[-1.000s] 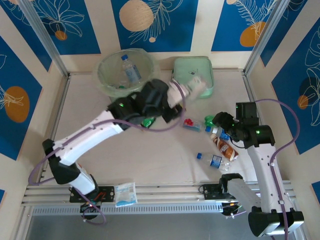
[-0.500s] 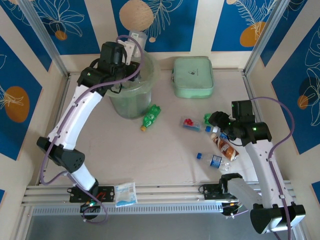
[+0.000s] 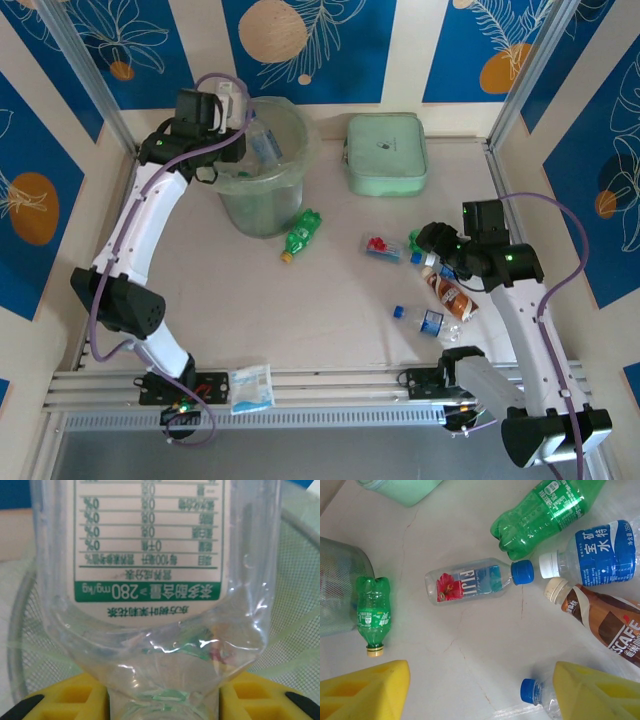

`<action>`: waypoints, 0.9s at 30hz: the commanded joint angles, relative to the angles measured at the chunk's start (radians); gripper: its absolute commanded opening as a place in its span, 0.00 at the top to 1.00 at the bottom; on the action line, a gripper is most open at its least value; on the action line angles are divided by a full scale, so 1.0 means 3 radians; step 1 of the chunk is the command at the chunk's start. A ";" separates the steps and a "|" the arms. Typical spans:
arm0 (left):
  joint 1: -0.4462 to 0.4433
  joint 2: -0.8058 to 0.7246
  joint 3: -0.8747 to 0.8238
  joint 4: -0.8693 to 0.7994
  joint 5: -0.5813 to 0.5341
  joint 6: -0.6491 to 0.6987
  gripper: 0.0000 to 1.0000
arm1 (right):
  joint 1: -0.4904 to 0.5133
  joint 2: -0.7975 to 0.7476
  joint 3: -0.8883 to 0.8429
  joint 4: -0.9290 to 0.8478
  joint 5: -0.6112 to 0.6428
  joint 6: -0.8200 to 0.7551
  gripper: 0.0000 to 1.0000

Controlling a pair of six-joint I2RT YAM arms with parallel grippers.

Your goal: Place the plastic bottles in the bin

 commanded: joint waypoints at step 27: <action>-0.0841 -0.1244 -0.0814 0.0344 0.0884 -0.0198 0.17 | -0.0625 0.0577 0.0195 -0.0017 0.0240 -0.0036 0.16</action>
